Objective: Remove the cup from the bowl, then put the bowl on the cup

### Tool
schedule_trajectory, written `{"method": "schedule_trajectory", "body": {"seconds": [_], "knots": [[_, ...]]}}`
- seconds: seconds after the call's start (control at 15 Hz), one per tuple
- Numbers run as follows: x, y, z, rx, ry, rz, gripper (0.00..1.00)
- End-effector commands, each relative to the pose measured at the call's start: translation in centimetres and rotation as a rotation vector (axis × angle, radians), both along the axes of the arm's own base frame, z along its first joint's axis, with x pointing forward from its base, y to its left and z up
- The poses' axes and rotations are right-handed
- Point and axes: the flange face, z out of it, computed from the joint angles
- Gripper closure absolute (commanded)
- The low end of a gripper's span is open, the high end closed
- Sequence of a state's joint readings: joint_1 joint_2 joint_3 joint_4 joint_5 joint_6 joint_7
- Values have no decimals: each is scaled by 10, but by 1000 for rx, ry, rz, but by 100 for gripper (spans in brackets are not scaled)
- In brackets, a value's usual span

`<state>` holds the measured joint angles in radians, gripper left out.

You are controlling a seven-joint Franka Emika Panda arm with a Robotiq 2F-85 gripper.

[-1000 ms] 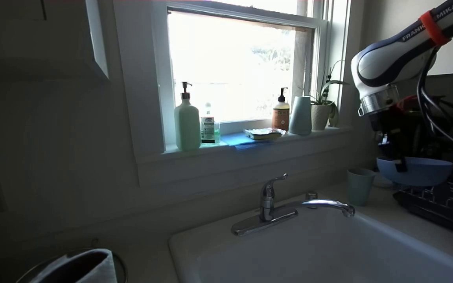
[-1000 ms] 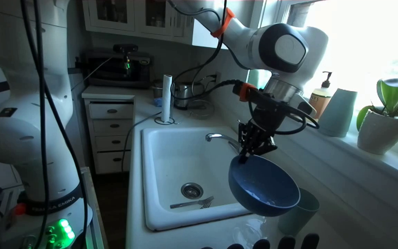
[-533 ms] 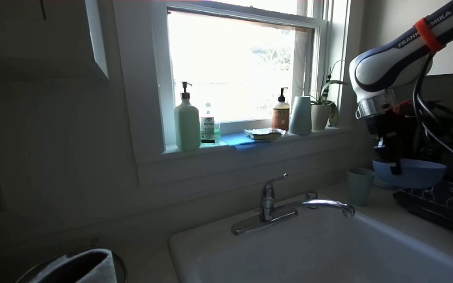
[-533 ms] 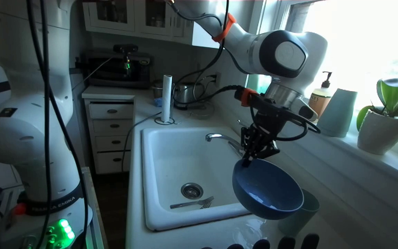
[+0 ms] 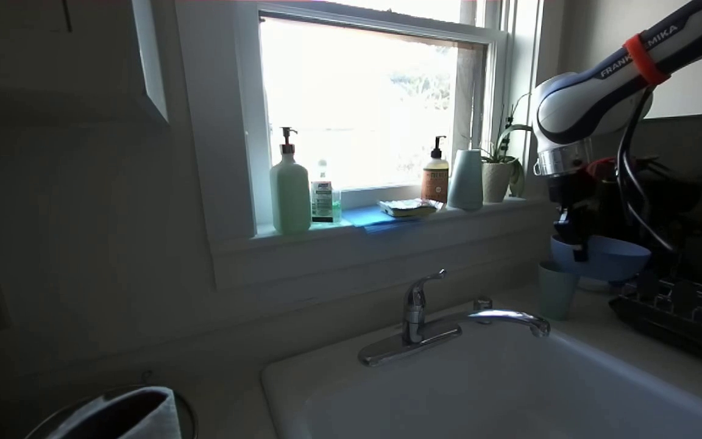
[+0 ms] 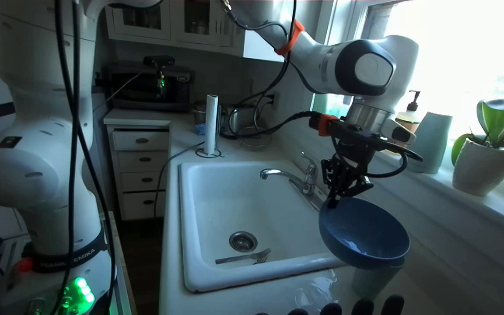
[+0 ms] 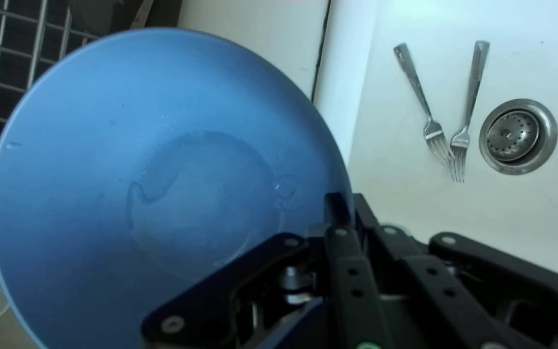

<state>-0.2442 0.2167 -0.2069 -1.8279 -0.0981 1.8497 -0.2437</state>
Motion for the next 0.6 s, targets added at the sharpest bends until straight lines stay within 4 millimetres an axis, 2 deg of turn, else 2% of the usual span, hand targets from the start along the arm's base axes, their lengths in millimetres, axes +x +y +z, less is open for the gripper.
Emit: {"method": "schedule_trajectory", "body": {"seconds": [0.0, 0.53], "knots": [[23, -7, 5, -13, -48, -5, 99], [55, -18, -2, -47, -68, -9, 99]]}}
